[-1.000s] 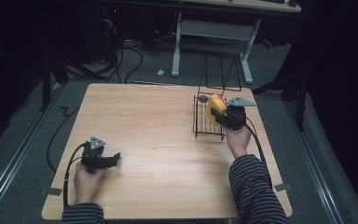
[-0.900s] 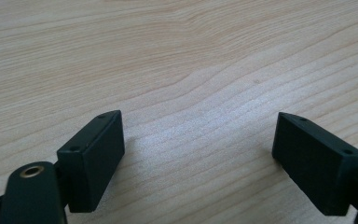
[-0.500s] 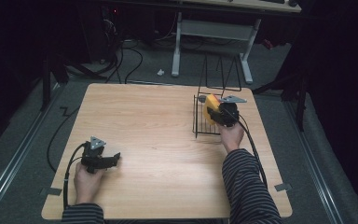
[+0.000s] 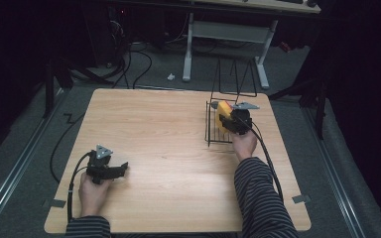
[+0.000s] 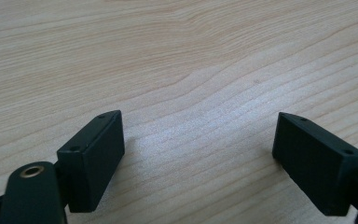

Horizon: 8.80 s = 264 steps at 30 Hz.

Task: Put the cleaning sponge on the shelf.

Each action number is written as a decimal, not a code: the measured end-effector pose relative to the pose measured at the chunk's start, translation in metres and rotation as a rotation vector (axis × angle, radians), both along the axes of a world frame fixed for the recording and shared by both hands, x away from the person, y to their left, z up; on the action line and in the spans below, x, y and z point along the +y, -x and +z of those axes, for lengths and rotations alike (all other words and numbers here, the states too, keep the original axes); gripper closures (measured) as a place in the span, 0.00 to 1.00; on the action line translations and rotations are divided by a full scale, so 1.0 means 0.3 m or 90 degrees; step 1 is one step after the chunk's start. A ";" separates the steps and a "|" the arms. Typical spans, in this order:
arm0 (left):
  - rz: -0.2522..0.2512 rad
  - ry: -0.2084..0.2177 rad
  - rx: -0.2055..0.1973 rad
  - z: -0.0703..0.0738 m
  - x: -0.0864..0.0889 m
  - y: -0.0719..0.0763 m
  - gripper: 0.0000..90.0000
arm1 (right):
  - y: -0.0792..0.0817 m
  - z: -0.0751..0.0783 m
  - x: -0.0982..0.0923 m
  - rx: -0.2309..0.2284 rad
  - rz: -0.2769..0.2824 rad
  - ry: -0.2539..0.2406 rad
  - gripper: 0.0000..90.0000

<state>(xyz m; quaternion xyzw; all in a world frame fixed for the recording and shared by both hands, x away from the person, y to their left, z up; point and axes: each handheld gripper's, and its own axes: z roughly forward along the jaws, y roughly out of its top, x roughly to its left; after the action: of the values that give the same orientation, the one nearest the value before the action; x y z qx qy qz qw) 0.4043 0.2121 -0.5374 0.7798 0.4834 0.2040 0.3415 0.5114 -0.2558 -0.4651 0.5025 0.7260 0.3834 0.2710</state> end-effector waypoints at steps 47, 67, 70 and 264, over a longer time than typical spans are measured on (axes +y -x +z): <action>0.000 0.000 0.000 0.000 0.000 0.000 0.19 | 0.061 0.066 -0.043 0.019 0.020 -0.028 0.18; 0.000 0.000 0.000 0.000 0.000 0.000 0.19 | 0.128 0.098 -0.091 -0.004 0.027 -0.047 0.18; 0.000 0.000 0.000 0.000 0.000 0.000 0.19 | 0.140 0.111 -0.096 -0.006 0.029 -0.048 0.19; 0.000 -0.002 0.000 0.000 -0.001 0.000 0.19 | 0.416 -0.218 -0.220 0.103 -0.050 0.041 0.33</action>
<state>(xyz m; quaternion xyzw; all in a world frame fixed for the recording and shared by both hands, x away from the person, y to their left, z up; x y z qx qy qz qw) 0.4042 0.2119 -0.5375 0.7801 0.4831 0.2049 0.3408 0.3867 -0.3219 -0.5304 0.5510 0.7372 0.3069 0.2425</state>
